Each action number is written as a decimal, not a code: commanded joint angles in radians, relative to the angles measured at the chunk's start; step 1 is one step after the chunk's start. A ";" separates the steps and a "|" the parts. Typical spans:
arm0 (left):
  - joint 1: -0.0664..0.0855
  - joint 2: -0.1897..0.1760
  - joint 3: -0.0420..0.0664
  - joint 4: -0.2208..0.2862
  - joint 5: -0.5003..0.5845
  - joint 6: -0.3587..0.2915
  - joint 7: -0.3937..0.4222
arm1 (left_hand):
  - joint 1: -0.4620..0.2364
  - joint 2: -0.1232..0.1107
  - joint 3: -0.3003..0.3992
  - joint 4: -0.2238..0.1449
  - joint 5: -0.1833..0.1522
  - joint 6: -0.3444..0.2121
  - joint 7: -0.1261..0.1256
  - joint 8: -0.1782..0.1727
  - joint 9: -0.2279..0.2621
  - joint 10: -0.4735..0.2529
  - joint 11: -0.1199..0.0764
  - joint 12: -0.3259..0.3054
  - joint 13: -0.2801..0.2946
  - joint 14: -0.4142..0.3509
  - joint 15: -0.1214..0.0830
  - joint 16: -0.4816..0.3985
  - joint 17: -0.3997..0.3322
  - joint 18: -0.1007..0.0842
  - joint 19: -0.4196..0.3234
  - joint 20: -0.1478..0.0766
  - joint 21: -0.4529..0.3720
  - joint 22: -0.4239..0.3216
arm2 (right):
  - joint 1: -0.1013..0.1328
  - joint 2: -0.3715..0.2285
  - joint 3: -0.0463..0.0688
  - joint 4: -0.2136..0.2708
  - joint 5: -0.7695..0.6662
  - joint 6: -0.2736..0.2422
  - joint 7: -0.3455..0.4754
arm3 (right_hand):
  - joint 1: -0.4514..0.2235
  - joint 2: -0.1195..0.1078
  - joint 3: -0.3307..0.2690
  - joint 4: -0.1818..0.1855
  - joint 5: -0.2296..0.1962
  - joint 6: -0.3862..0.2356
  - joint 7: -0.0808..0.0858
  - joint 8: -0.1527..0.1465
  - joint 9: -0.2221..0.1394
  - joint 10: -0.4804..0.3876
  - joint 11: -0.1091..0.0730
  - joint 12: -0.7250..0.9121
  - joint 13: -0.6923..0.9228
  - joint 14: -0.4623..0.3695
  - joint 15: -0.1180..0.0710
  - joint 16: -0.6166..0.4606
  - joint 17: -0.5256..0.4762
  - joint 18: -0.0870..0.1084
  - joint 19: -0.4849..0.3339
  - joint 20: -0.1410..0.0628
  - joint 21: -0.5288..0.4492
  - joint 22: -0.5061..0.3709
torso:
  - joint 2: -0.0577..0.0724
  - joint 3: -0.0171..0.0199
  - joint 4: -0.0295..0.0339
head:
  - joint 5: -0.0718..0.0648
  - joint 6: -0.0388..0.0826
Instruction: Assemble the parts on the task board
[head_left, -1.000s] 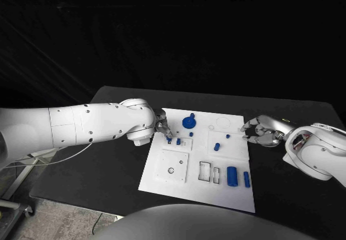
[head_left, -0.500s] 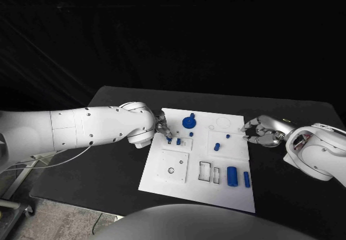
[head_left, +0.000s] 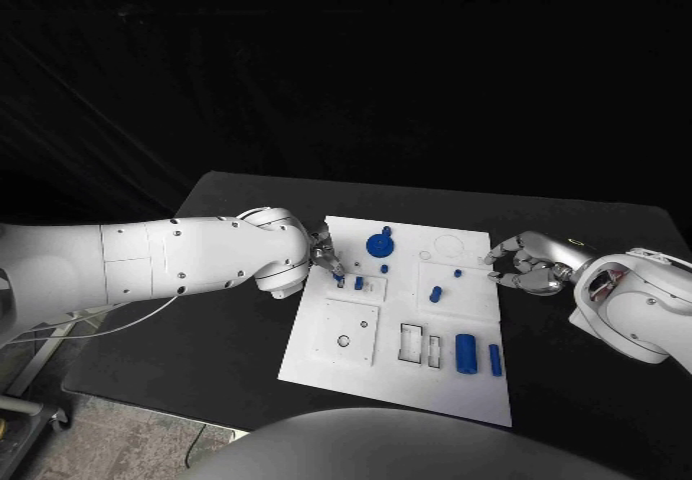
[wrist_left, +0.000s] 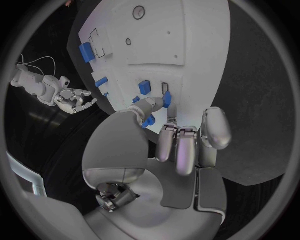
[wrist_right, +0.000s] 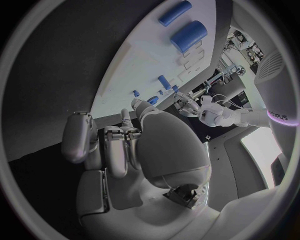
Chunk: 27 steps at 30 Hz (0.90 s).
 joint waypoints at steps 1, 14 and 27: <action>-0.002 -0.002 0.000 0.008 -0.004 -0.015 0.000 | 0.048 0.039 -0.003 -0.004 -0.006 0.026 -0.020 -0.001 -0.001 0.007 0.001 0.006 0.125 0.077 -0.006 0.006 0.227 -0.017 0.006 -0.001 0.003 0.151 | -0.001 0.000 0.000 0.000 -0.004 0.003 0.004 | 0.001 -0.007 0.007 -0.001 0.004 0.007 -0.002 0.000 -0.001 0.106 0.008 -0.004 0.260 0.096 0.008 -0.006 0.252 0.020 -0.007 -0.003 -0.004 0.156 | 0.000 0.0000 -0.0007 | 0.001 0.000; -0.005 -0.010 0.000 0.018 0.019 -0.007 0.001 | 0.054 0.042 -0.008 -0.001 -0.031 0.032 -0.019 -0.014 -0.013 0.008 0.001 0.006 0.125 0.074 -0.005 0.005 0.223 -0.017 0.005 -0.001 -0.001 0.150 | -0.001 -0.001 0.000 0.000 -0.004 0.003 0.004 | 0.002 -0.008 0.009 -0.003 0.005 0.007 -0.002 0.000 -0.002 0.106 0.008 -0.004 0.260 0.096 0.008 -0.007 0.252 0.020 -0.008 -0.003 -0.006 0.155 | 0.001 -0.0001 -0.0010 | 0.000 0.000; -0.010 -0.010 -0.001 0.017 0.047 -0.001 0.002 | 0.058 0.043 -0.015 0.002 -0.058 0.036 -0.018 -0.026 -0.023 0.001 0.002 0.001 0.117 0.067 -0.004 0.001 0.213 -0.016 0.001 0.000 -0.008 0.148 | -0.002 -0.003 0.000 0.001 -0.004 0.004 0.003 | 0.002 -0.008 0.009 -0.003 0.005 0.007 -0.002 0.000 -0.002 0.106 0.008 -0.004 0.260 0.096 0.008 -0.007 0.252 0.020 -0.008 -0.003 -0.006 0.155 | 0.001 -0.0001 -0.0006 | -0.001 0.000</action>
